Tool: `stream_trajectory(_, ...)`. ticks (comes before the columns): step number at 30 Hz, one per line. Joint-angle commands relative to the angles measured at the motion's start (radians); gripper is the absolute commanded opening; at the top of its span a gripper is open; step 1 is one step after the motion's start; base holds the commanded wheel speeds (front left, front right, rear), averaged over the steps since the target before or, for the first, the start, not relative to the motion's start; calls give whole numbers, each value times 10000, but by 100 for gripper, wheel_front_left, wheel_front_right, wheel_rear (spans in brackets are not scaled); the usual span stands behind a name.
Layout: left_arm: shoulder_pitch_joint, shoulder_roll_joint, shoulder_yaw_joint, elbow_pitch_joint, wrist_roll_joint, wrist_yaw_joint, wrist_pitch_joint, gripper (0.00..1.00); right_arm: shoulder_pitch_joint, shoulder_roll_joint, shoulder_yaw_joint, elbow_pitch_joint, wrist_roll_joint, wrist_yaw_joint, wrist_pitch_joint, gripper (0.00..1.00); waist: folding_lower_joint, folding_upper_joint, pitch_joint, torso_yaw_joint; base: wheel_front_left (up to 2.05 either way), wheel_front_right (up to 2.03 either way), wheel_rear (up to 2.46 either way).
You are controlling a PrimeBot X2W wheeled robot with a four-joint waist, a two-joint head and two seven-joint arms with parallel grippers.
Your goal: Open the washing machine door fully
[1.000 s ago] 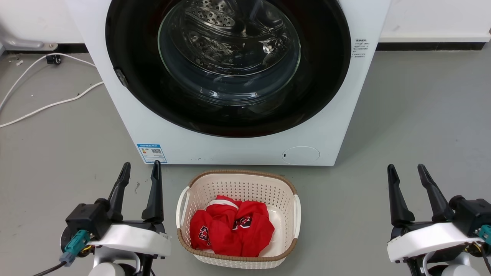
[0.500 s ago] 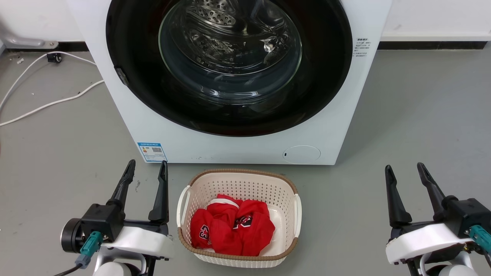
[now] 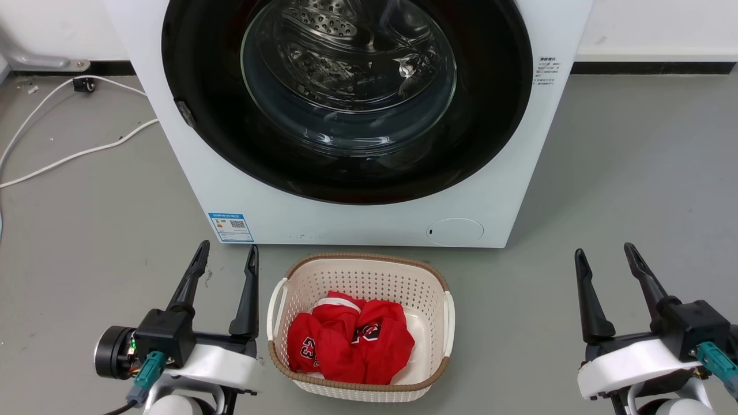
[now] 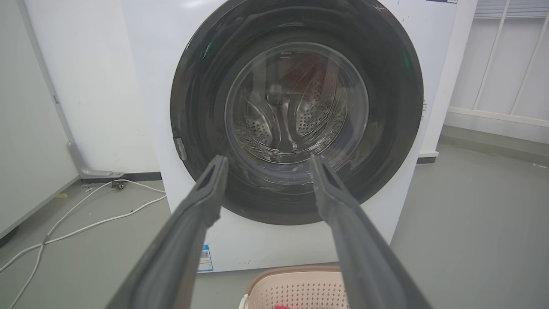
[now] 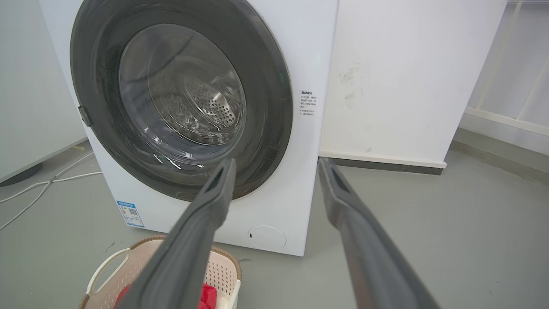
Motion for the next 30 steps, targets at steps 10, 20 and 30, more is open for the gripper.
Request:
stream_trajectory(10,-149,-78,76,168,102,-15,-96,100,62,-35,22,159,63,-3,-135,100,0,0,8,-3,0,0,0)
stream_trajectory(20,-135,-106,120,258,61,-37,-96,100,-28,-35,72,313,204,-3,-210,0,0,0,24,-13,0,0,0)
stream_trajectory(30,-153,-125,150,284,-1,-45,-96,100,-180,-35,67,488,1611,-3,-641,0,0,0,59,-35,0,0,0)
